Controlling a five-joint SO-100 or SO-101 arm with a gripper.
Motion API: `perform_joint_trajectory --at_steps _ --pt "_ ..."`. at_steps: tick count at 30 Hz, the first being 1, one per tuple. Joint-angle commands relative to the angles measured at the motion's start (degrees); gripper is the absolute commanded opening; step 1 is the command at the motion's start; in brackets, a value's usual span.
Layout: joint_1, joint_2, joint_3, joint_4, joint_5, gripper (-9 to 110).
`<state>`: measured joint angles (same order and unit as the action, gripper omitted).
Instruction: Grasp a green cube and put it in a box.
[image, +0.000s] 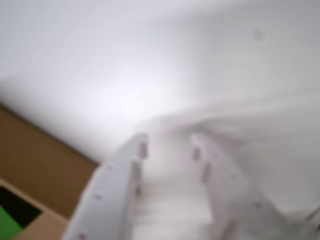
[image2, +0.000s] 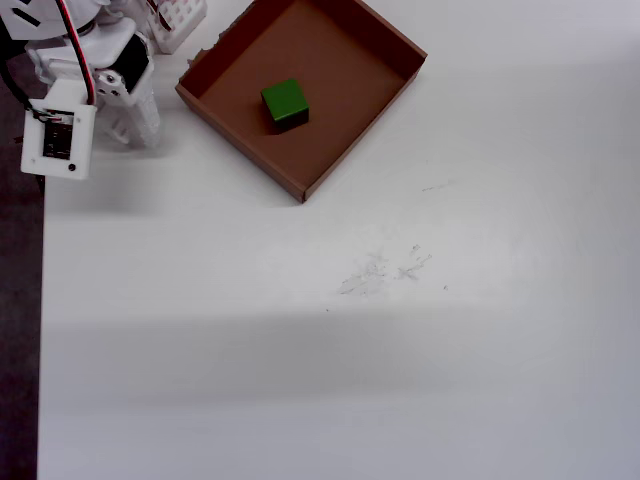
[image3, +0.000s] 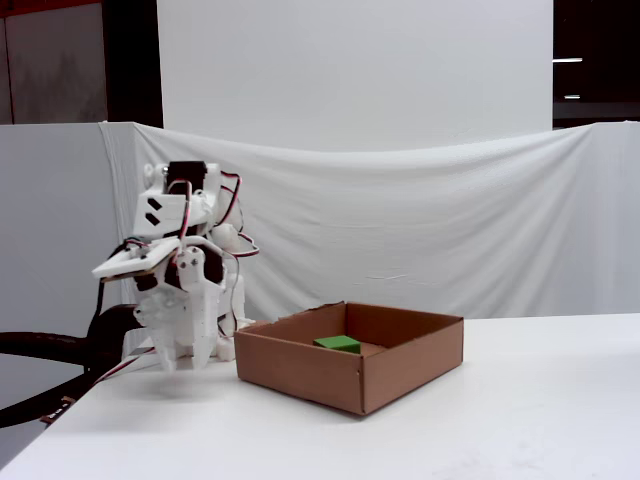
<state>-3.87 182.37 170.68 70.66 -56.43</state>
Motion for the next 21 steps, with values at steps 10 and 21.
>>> perform_joint_trajectory --at_steps 10,21 --pt "1.9 0.0 -0.4 -0.1 1.5 16" --pt "1.9 0.0 -0.4 -0.1 1.6 21"
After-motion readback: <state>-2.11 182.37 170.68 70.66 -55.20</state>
